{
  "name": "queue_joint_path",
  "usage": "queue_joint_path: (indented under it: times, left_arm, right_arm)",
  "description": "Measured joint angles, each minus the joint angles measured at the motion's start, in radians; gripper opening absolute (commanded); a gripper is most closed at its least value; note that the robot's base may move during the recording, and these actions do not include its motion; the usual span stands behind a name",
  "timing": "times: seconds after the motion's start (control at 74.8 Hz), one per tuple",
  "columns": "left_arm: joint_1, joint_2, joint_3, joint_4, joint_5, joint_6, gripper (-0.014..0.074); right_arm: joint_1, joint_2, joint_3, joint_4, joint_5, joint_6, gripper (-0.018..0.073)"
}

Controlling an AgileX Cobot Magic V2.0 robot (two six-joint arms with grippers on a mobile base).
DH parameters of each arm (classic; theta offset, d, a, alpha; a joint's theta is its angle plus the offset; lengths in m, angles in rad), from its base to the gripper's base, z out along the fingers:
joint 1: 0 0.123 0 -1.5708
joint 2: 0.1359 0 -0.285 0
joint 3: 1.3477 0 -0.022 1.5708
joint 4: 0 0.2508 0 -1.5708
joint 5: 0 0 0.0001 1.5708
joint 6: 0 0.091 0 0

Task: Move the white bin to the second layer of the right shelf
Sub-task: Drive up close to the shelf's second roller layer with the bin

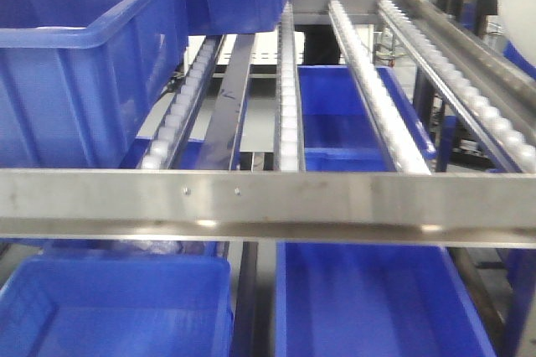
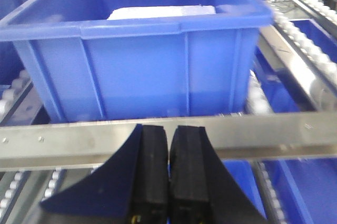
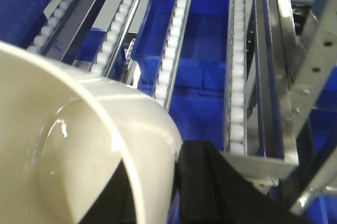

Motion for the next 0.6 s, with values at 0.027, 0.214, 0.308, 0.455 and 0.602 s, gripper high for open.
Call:
queue_joint_path:
  times: [0.027,0.214,0.308,0.455,0.602]
  left_arm:
    - [0.0,0.0,0.0,0.0,0.0,0.0,0.0085]
    - [0.0,0.0,0.0,0.0,0.0,0.0,0.0085]
    - [0.0,0.0,0.0,0.0,0.0,0.0,0.0085]
    - [0.0,0.0,0.0,0.0,0.0,0.0,0.0085]
    - [0.0,0.0,0.0,0.0,0.0,0.0,0.0085]
  right_arm:
    - [0.0,0.0,0.0,0.0,0.0,0.0,0.0056]
    - [0.0,0.0,0.0,0.0,0.0,0.0,0.0056]
    - [0.0,0.0,0.0,0.0,0.0,0.0,0.0056]
    - [0.0,0.0,0.0,0.0,0.0,0.0,0.0056]
    - [0.0,0.0,0.0,0.0,0.0,0.0,0.0056]
